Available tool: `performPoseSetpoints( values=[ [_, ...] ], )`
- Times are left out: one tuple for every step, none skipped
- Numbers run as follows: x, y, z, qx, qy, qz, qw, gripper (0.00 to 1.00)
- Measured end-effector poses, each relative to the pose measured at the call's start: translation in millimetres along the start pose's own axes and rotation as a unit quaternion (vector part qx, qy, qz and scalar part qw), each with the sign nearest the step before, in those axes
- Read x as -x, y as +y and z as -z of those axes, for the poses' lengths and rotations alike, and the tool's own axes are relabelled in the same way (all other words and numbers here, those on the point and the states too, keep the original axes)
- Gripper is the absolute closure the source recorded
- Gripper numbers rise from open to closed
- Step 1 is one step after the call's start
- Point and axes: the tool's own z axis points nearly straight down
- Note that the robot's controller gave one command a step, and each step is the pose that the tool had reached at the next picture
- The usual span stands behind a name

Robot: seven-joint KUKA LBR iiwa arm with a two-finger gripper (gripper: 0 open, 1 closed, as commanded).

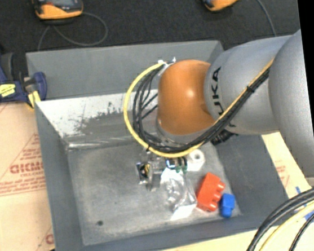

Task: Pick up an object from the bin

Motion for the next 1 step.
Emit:
performPoseSetpoints(
  values=[
    [1.3, 0.0, 5.9, 0.000, 0.0007, 0.000, 1.0000, 1.00]
  ],
)
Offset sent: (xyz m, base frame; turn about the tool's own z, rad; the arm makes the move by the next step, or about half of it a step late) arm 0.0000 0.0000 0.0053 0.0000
